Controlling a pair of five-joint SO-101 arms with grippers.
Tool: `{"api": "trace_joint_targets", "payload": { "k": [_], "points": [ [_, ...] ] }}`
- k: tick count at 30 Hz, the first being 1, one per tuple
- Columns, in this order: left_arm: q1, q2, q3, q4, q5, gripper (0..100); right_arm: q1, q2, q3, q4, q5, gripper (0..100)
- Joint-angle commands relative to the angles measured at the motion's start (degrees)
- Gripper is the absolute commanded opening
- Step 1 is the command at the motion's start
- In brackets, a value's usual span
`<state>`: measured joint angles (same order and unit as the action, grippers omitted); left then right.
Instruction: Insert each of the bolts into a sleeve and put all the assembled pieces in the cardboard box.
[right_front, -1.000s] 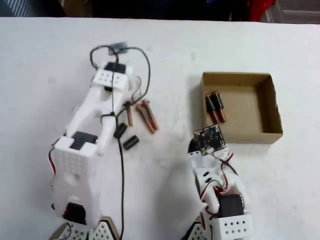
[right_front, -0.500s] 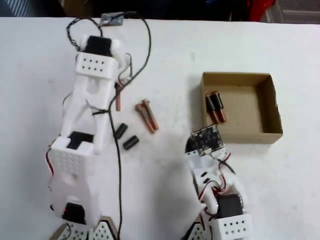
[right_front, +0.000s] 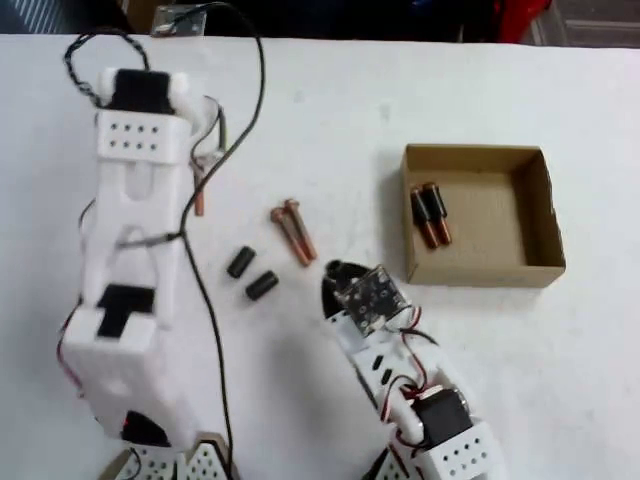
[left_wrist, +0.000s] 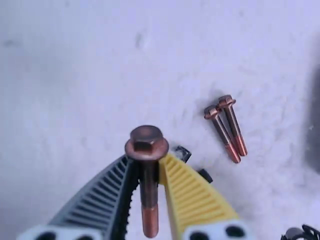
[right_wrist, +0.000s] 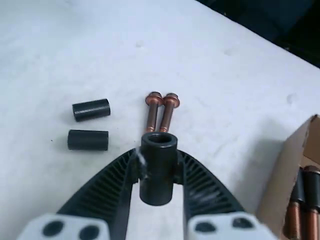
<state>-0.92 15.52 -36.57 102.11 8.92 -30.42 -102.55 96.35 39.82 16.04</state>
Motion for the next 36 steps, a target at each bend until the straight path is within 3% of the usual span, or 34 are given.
{"api": "trace_joint_targets", "payload": {
  "k": [1,11,16,19,21,30,36],
  "points": [
    [-0.57,-12.88,7.74,0.09,-3.08,2,-4.88,-0.57,0.53,-4.53,-0.35,1.7],
    [-0.04,-40.48,26.73,-6.33,-3.08,2,-9.89,-0.57,0.53,-11.91,-0.44,1.7],
    [-0.04,-54.37,42.99,-20.04,-2.9,2,-13.23,-0.57,0.53,-15.87,-1.05,1.7],
    [0.22,-63.6,54.33,-30.51,-2.9,2,-12.97,-0.57,0.53,-15.78,-8.0,1.7],
    [2.24,-69.85,62.24,-37.27,-2.9,2,-12.97,-0.57,0.53,-15.78,-11.16,1.7],
    [16.66,-94.55,88.35,-60.57,-3.16,2,-13.32,-0.57,0.53,-15.87,-11.78,1.7],
    [22.55,-102.29,94.68,-63.21,-2.81,2,-13.32,-0.57,0.53,-15.69,-15.74,1.7]
  ]
}}
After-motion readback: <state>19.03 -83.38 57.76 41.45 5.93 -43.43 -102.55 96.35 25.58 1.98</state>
